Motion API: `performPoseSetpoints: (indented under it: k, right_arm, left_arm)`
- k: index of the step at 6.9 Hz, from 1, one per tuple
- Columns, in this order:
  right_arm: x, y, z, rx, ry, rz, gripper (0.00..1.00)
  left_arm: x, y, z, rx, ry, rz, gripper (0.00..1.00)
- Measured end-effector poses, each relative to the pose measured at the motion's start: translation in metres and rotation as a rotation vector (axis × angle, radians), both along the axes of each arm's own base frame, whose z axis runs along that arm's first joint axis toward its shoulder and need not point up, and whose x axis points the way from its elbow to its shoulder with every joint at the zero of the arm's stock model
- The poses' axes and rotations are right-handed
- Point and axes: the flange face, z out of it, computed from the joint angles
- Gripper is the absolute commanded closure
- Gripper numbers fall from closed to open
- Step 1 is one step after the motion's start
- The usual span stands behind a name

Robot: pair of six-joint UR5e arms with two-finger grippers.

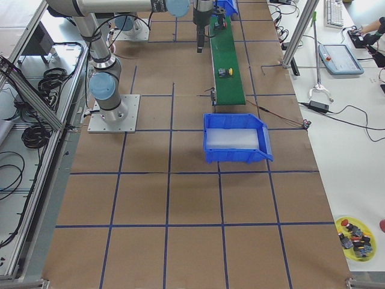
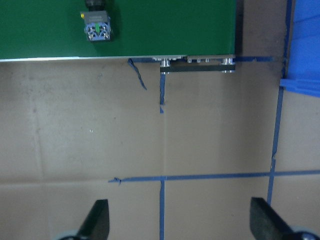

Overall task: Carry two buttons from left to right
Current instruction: 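Lift the left gripper away while the right gripper reaches for the yellow button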

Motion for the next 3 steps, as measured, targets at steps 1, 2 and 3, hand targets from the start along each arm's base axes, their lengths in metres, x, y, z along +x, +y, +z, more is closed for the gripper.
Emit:
performPoseSetpoints:
  k: [1,2,3]
  right_arm:
    - [0.001,-0.030,-0.017,-0.065,-0.002,0.002,0.00]
    - [0.002,-0.054,-0.037,-0.103,-0.003,0.004,0.00]
    - [0.003,-0.073,-0.051,-0.140,-0.004,0.004,0.00]
  left_arm:
    - [-0.004,0.014,0.014,0.002,-0.003,0.002,0.00]
    - [-0.006,0.022,0.021,0.000,-0.004,0.005,0.00]
    - [-0.007,0.022,0.024,-0.001,-0.003,0.008,0.00]
